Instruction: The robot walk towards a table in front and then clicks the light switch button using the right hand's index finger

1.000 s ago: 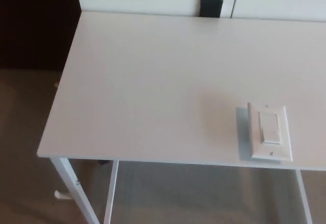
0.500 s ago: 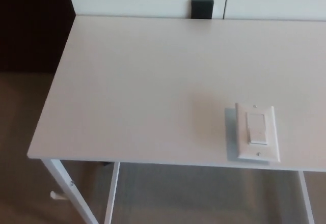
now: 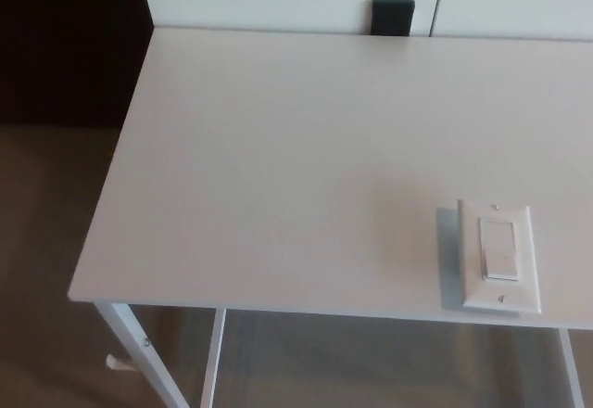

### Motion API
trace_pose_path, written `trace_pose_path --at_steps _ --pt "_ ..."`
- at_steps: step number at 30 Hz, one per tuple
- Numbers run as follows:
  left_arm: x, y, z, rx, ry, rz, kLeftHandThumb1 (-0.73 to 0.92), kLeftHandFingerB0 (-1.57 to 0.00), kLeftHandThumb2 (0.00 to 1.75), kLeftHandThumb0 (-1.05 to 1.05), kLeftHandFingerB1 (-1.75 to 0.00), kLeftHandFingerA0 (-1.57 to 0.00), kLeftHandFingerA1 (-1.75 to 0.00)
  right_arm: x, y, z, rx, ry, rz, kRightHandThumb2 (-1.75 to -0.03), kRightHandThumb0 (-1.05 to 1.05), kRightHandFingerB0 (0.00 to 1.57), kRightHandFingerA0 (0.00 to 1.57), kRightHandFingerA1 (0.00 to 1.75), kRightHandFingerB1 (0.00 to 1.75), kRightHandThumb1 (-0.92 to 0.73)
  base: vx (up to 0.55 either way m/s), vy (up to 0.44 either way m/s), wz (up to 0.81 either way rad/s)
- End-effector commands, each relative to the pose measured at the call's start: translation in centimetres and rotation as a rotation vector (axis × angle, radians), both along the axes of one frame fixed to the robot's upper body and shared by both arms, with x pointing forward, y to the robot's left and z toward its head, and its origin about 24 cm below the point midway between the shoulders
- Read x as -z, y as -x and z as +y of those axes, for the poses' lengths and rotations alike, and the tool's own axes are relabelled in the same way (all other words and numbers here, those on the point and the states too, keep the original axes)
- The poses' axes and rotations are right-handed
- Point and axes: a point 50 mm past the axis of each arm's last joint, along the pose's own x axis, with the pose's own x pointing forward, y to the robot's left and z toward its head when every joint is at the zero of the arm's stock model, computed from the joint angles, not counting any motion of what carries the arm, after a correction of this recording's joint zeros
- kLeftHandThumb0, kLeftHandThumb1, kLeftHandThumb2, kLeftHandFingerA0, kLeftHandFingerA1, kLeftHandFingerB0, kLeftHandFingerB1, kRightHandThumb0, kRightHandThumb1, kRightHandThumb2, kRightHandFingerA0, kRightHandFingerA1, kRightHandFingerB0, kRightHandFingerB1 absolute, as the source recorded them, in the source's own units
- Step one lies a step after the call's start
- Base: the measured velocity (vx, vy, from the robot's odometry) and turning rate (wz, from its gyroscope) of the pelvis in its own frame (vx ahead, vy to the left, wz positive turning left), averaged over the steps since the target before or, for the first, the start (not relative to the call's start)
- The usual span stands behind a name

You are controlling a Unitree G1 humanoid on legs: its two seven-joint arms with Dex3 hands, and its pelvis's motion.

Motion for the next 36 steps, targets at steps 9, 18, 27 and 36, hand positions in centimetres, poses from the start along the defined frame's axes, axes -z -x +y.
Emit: trace_pose_path --at_steps 9,18,27,36 --pt "-0.3 0.2 0.6 -0.005 -0.011 -0.008 0.7 -0.24 0.6 -0.32 -0.33 -0.5 -0.46 -0.3 0.3 -0.3 -0.057 0.066 -0.022 -0.88 -0.26 0.22 0.43 0.67 0.54 -0.4 0.0 0.0 0.0" --pt "-1.2 0.0 1.1 -0.013 -0.015 -0.03 0.52 -0.09 0.96 -0.27 -0.48 -0.36 -0.6 -6.7 1.0 4.1 -0.494 0.206 -0.359 -0.56 -0.4 0.42 0.52 0.53 0.44 -0.55 0.0 0.0 0.0" --pt "-1.1 0.1 1.2 -0.01 -0.022 -0.024 0.53 -0.11 0.97 -0.26 -0.48 -0.38 -0.61 -16.1 0.9 3.7 -0.418 0.391 -0.706 -0.81 -0.5 0.31 0.33 0.56 0.52 -0.41 0.0 0.0 0.0" --pt "-1.1 -0.1 1.4 -0.044 -0.014 -0.025 0.5 -0.1 0.95 -0.26 -0.48 -0.35 -0.6 -22.1 1.2 3.2 -0.201 0.562 -1.197 -0.58 -0.47 0.53 0.54 0.5 0.47 -0.61 0.0 0.0 0.0"
